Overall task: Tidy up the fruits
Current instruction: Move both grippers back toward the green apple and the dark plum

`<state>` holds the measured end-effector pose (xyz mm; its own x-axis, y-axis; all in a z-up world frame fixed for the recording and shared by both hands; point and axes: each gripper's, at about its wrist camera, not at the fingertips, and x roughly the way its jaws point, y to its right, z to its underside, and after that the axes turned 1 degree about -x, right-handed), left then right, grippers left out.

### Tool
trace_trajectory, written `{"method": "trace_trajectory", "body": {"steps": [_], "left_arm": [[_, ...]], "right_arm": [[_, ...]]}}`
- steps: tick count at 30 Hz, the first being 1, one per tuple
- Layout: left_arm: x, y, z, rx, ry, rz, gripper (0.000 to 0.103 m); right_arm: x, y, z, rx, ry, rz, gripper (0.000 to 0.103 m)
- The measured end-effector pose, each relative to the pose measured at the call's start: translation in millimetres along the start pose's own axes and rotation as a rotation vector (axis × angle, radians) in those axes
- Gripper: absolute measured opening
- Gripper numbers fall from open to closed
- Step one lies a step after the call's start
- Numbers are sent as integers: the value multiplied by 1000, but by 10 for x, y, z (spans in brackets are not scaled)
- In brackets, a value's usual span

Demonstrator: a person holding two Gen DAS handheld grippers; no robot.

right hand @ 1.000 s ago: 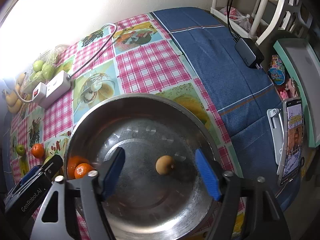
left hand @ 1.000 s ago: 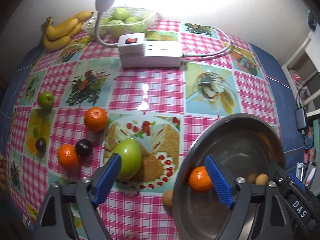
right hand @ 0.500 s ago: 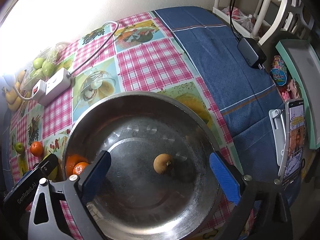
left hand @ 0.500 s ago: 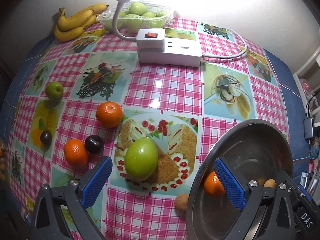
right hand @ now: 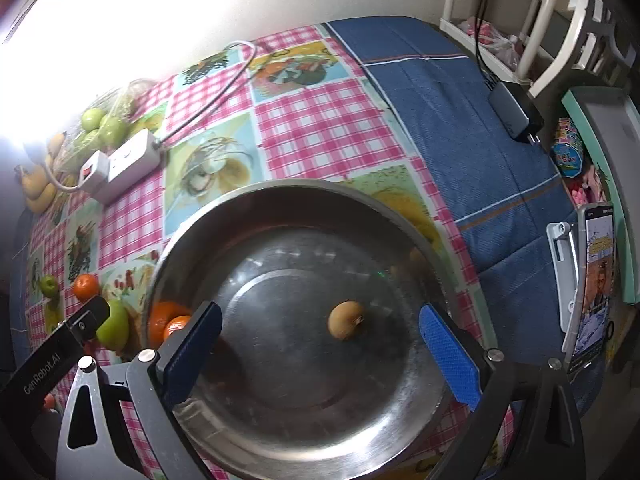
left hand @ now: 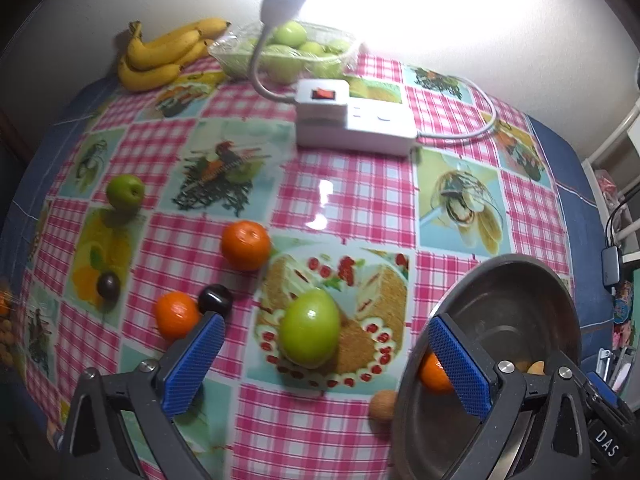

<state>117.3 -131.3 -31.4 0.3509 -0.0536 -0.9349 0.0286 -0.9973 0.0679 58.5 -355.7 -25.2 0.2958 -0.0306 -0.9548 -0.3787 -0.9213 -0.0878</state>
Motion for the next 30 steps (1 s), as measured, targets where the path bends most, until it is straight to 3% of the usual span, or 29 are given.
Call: {"method": "trace_trajectory", "body": {"steps": [10,18,24,30], "left_arm": [[-179,-540,-63,-68,59,-46,103],[-282,-1081,-84,-163,81,-85,103],[-318,-1397,-57,-215,79,-80,103],[-235,-1630,37,-279,34,-58,103]], "right_arm": [[-19,-338,82,-94,10,-11,99],[-62,-743,155,-134,26,-123,99],[-90,-1038,235,-137,26,-202,99],[-77,-1485,327,-230,24,-223,99]]}}
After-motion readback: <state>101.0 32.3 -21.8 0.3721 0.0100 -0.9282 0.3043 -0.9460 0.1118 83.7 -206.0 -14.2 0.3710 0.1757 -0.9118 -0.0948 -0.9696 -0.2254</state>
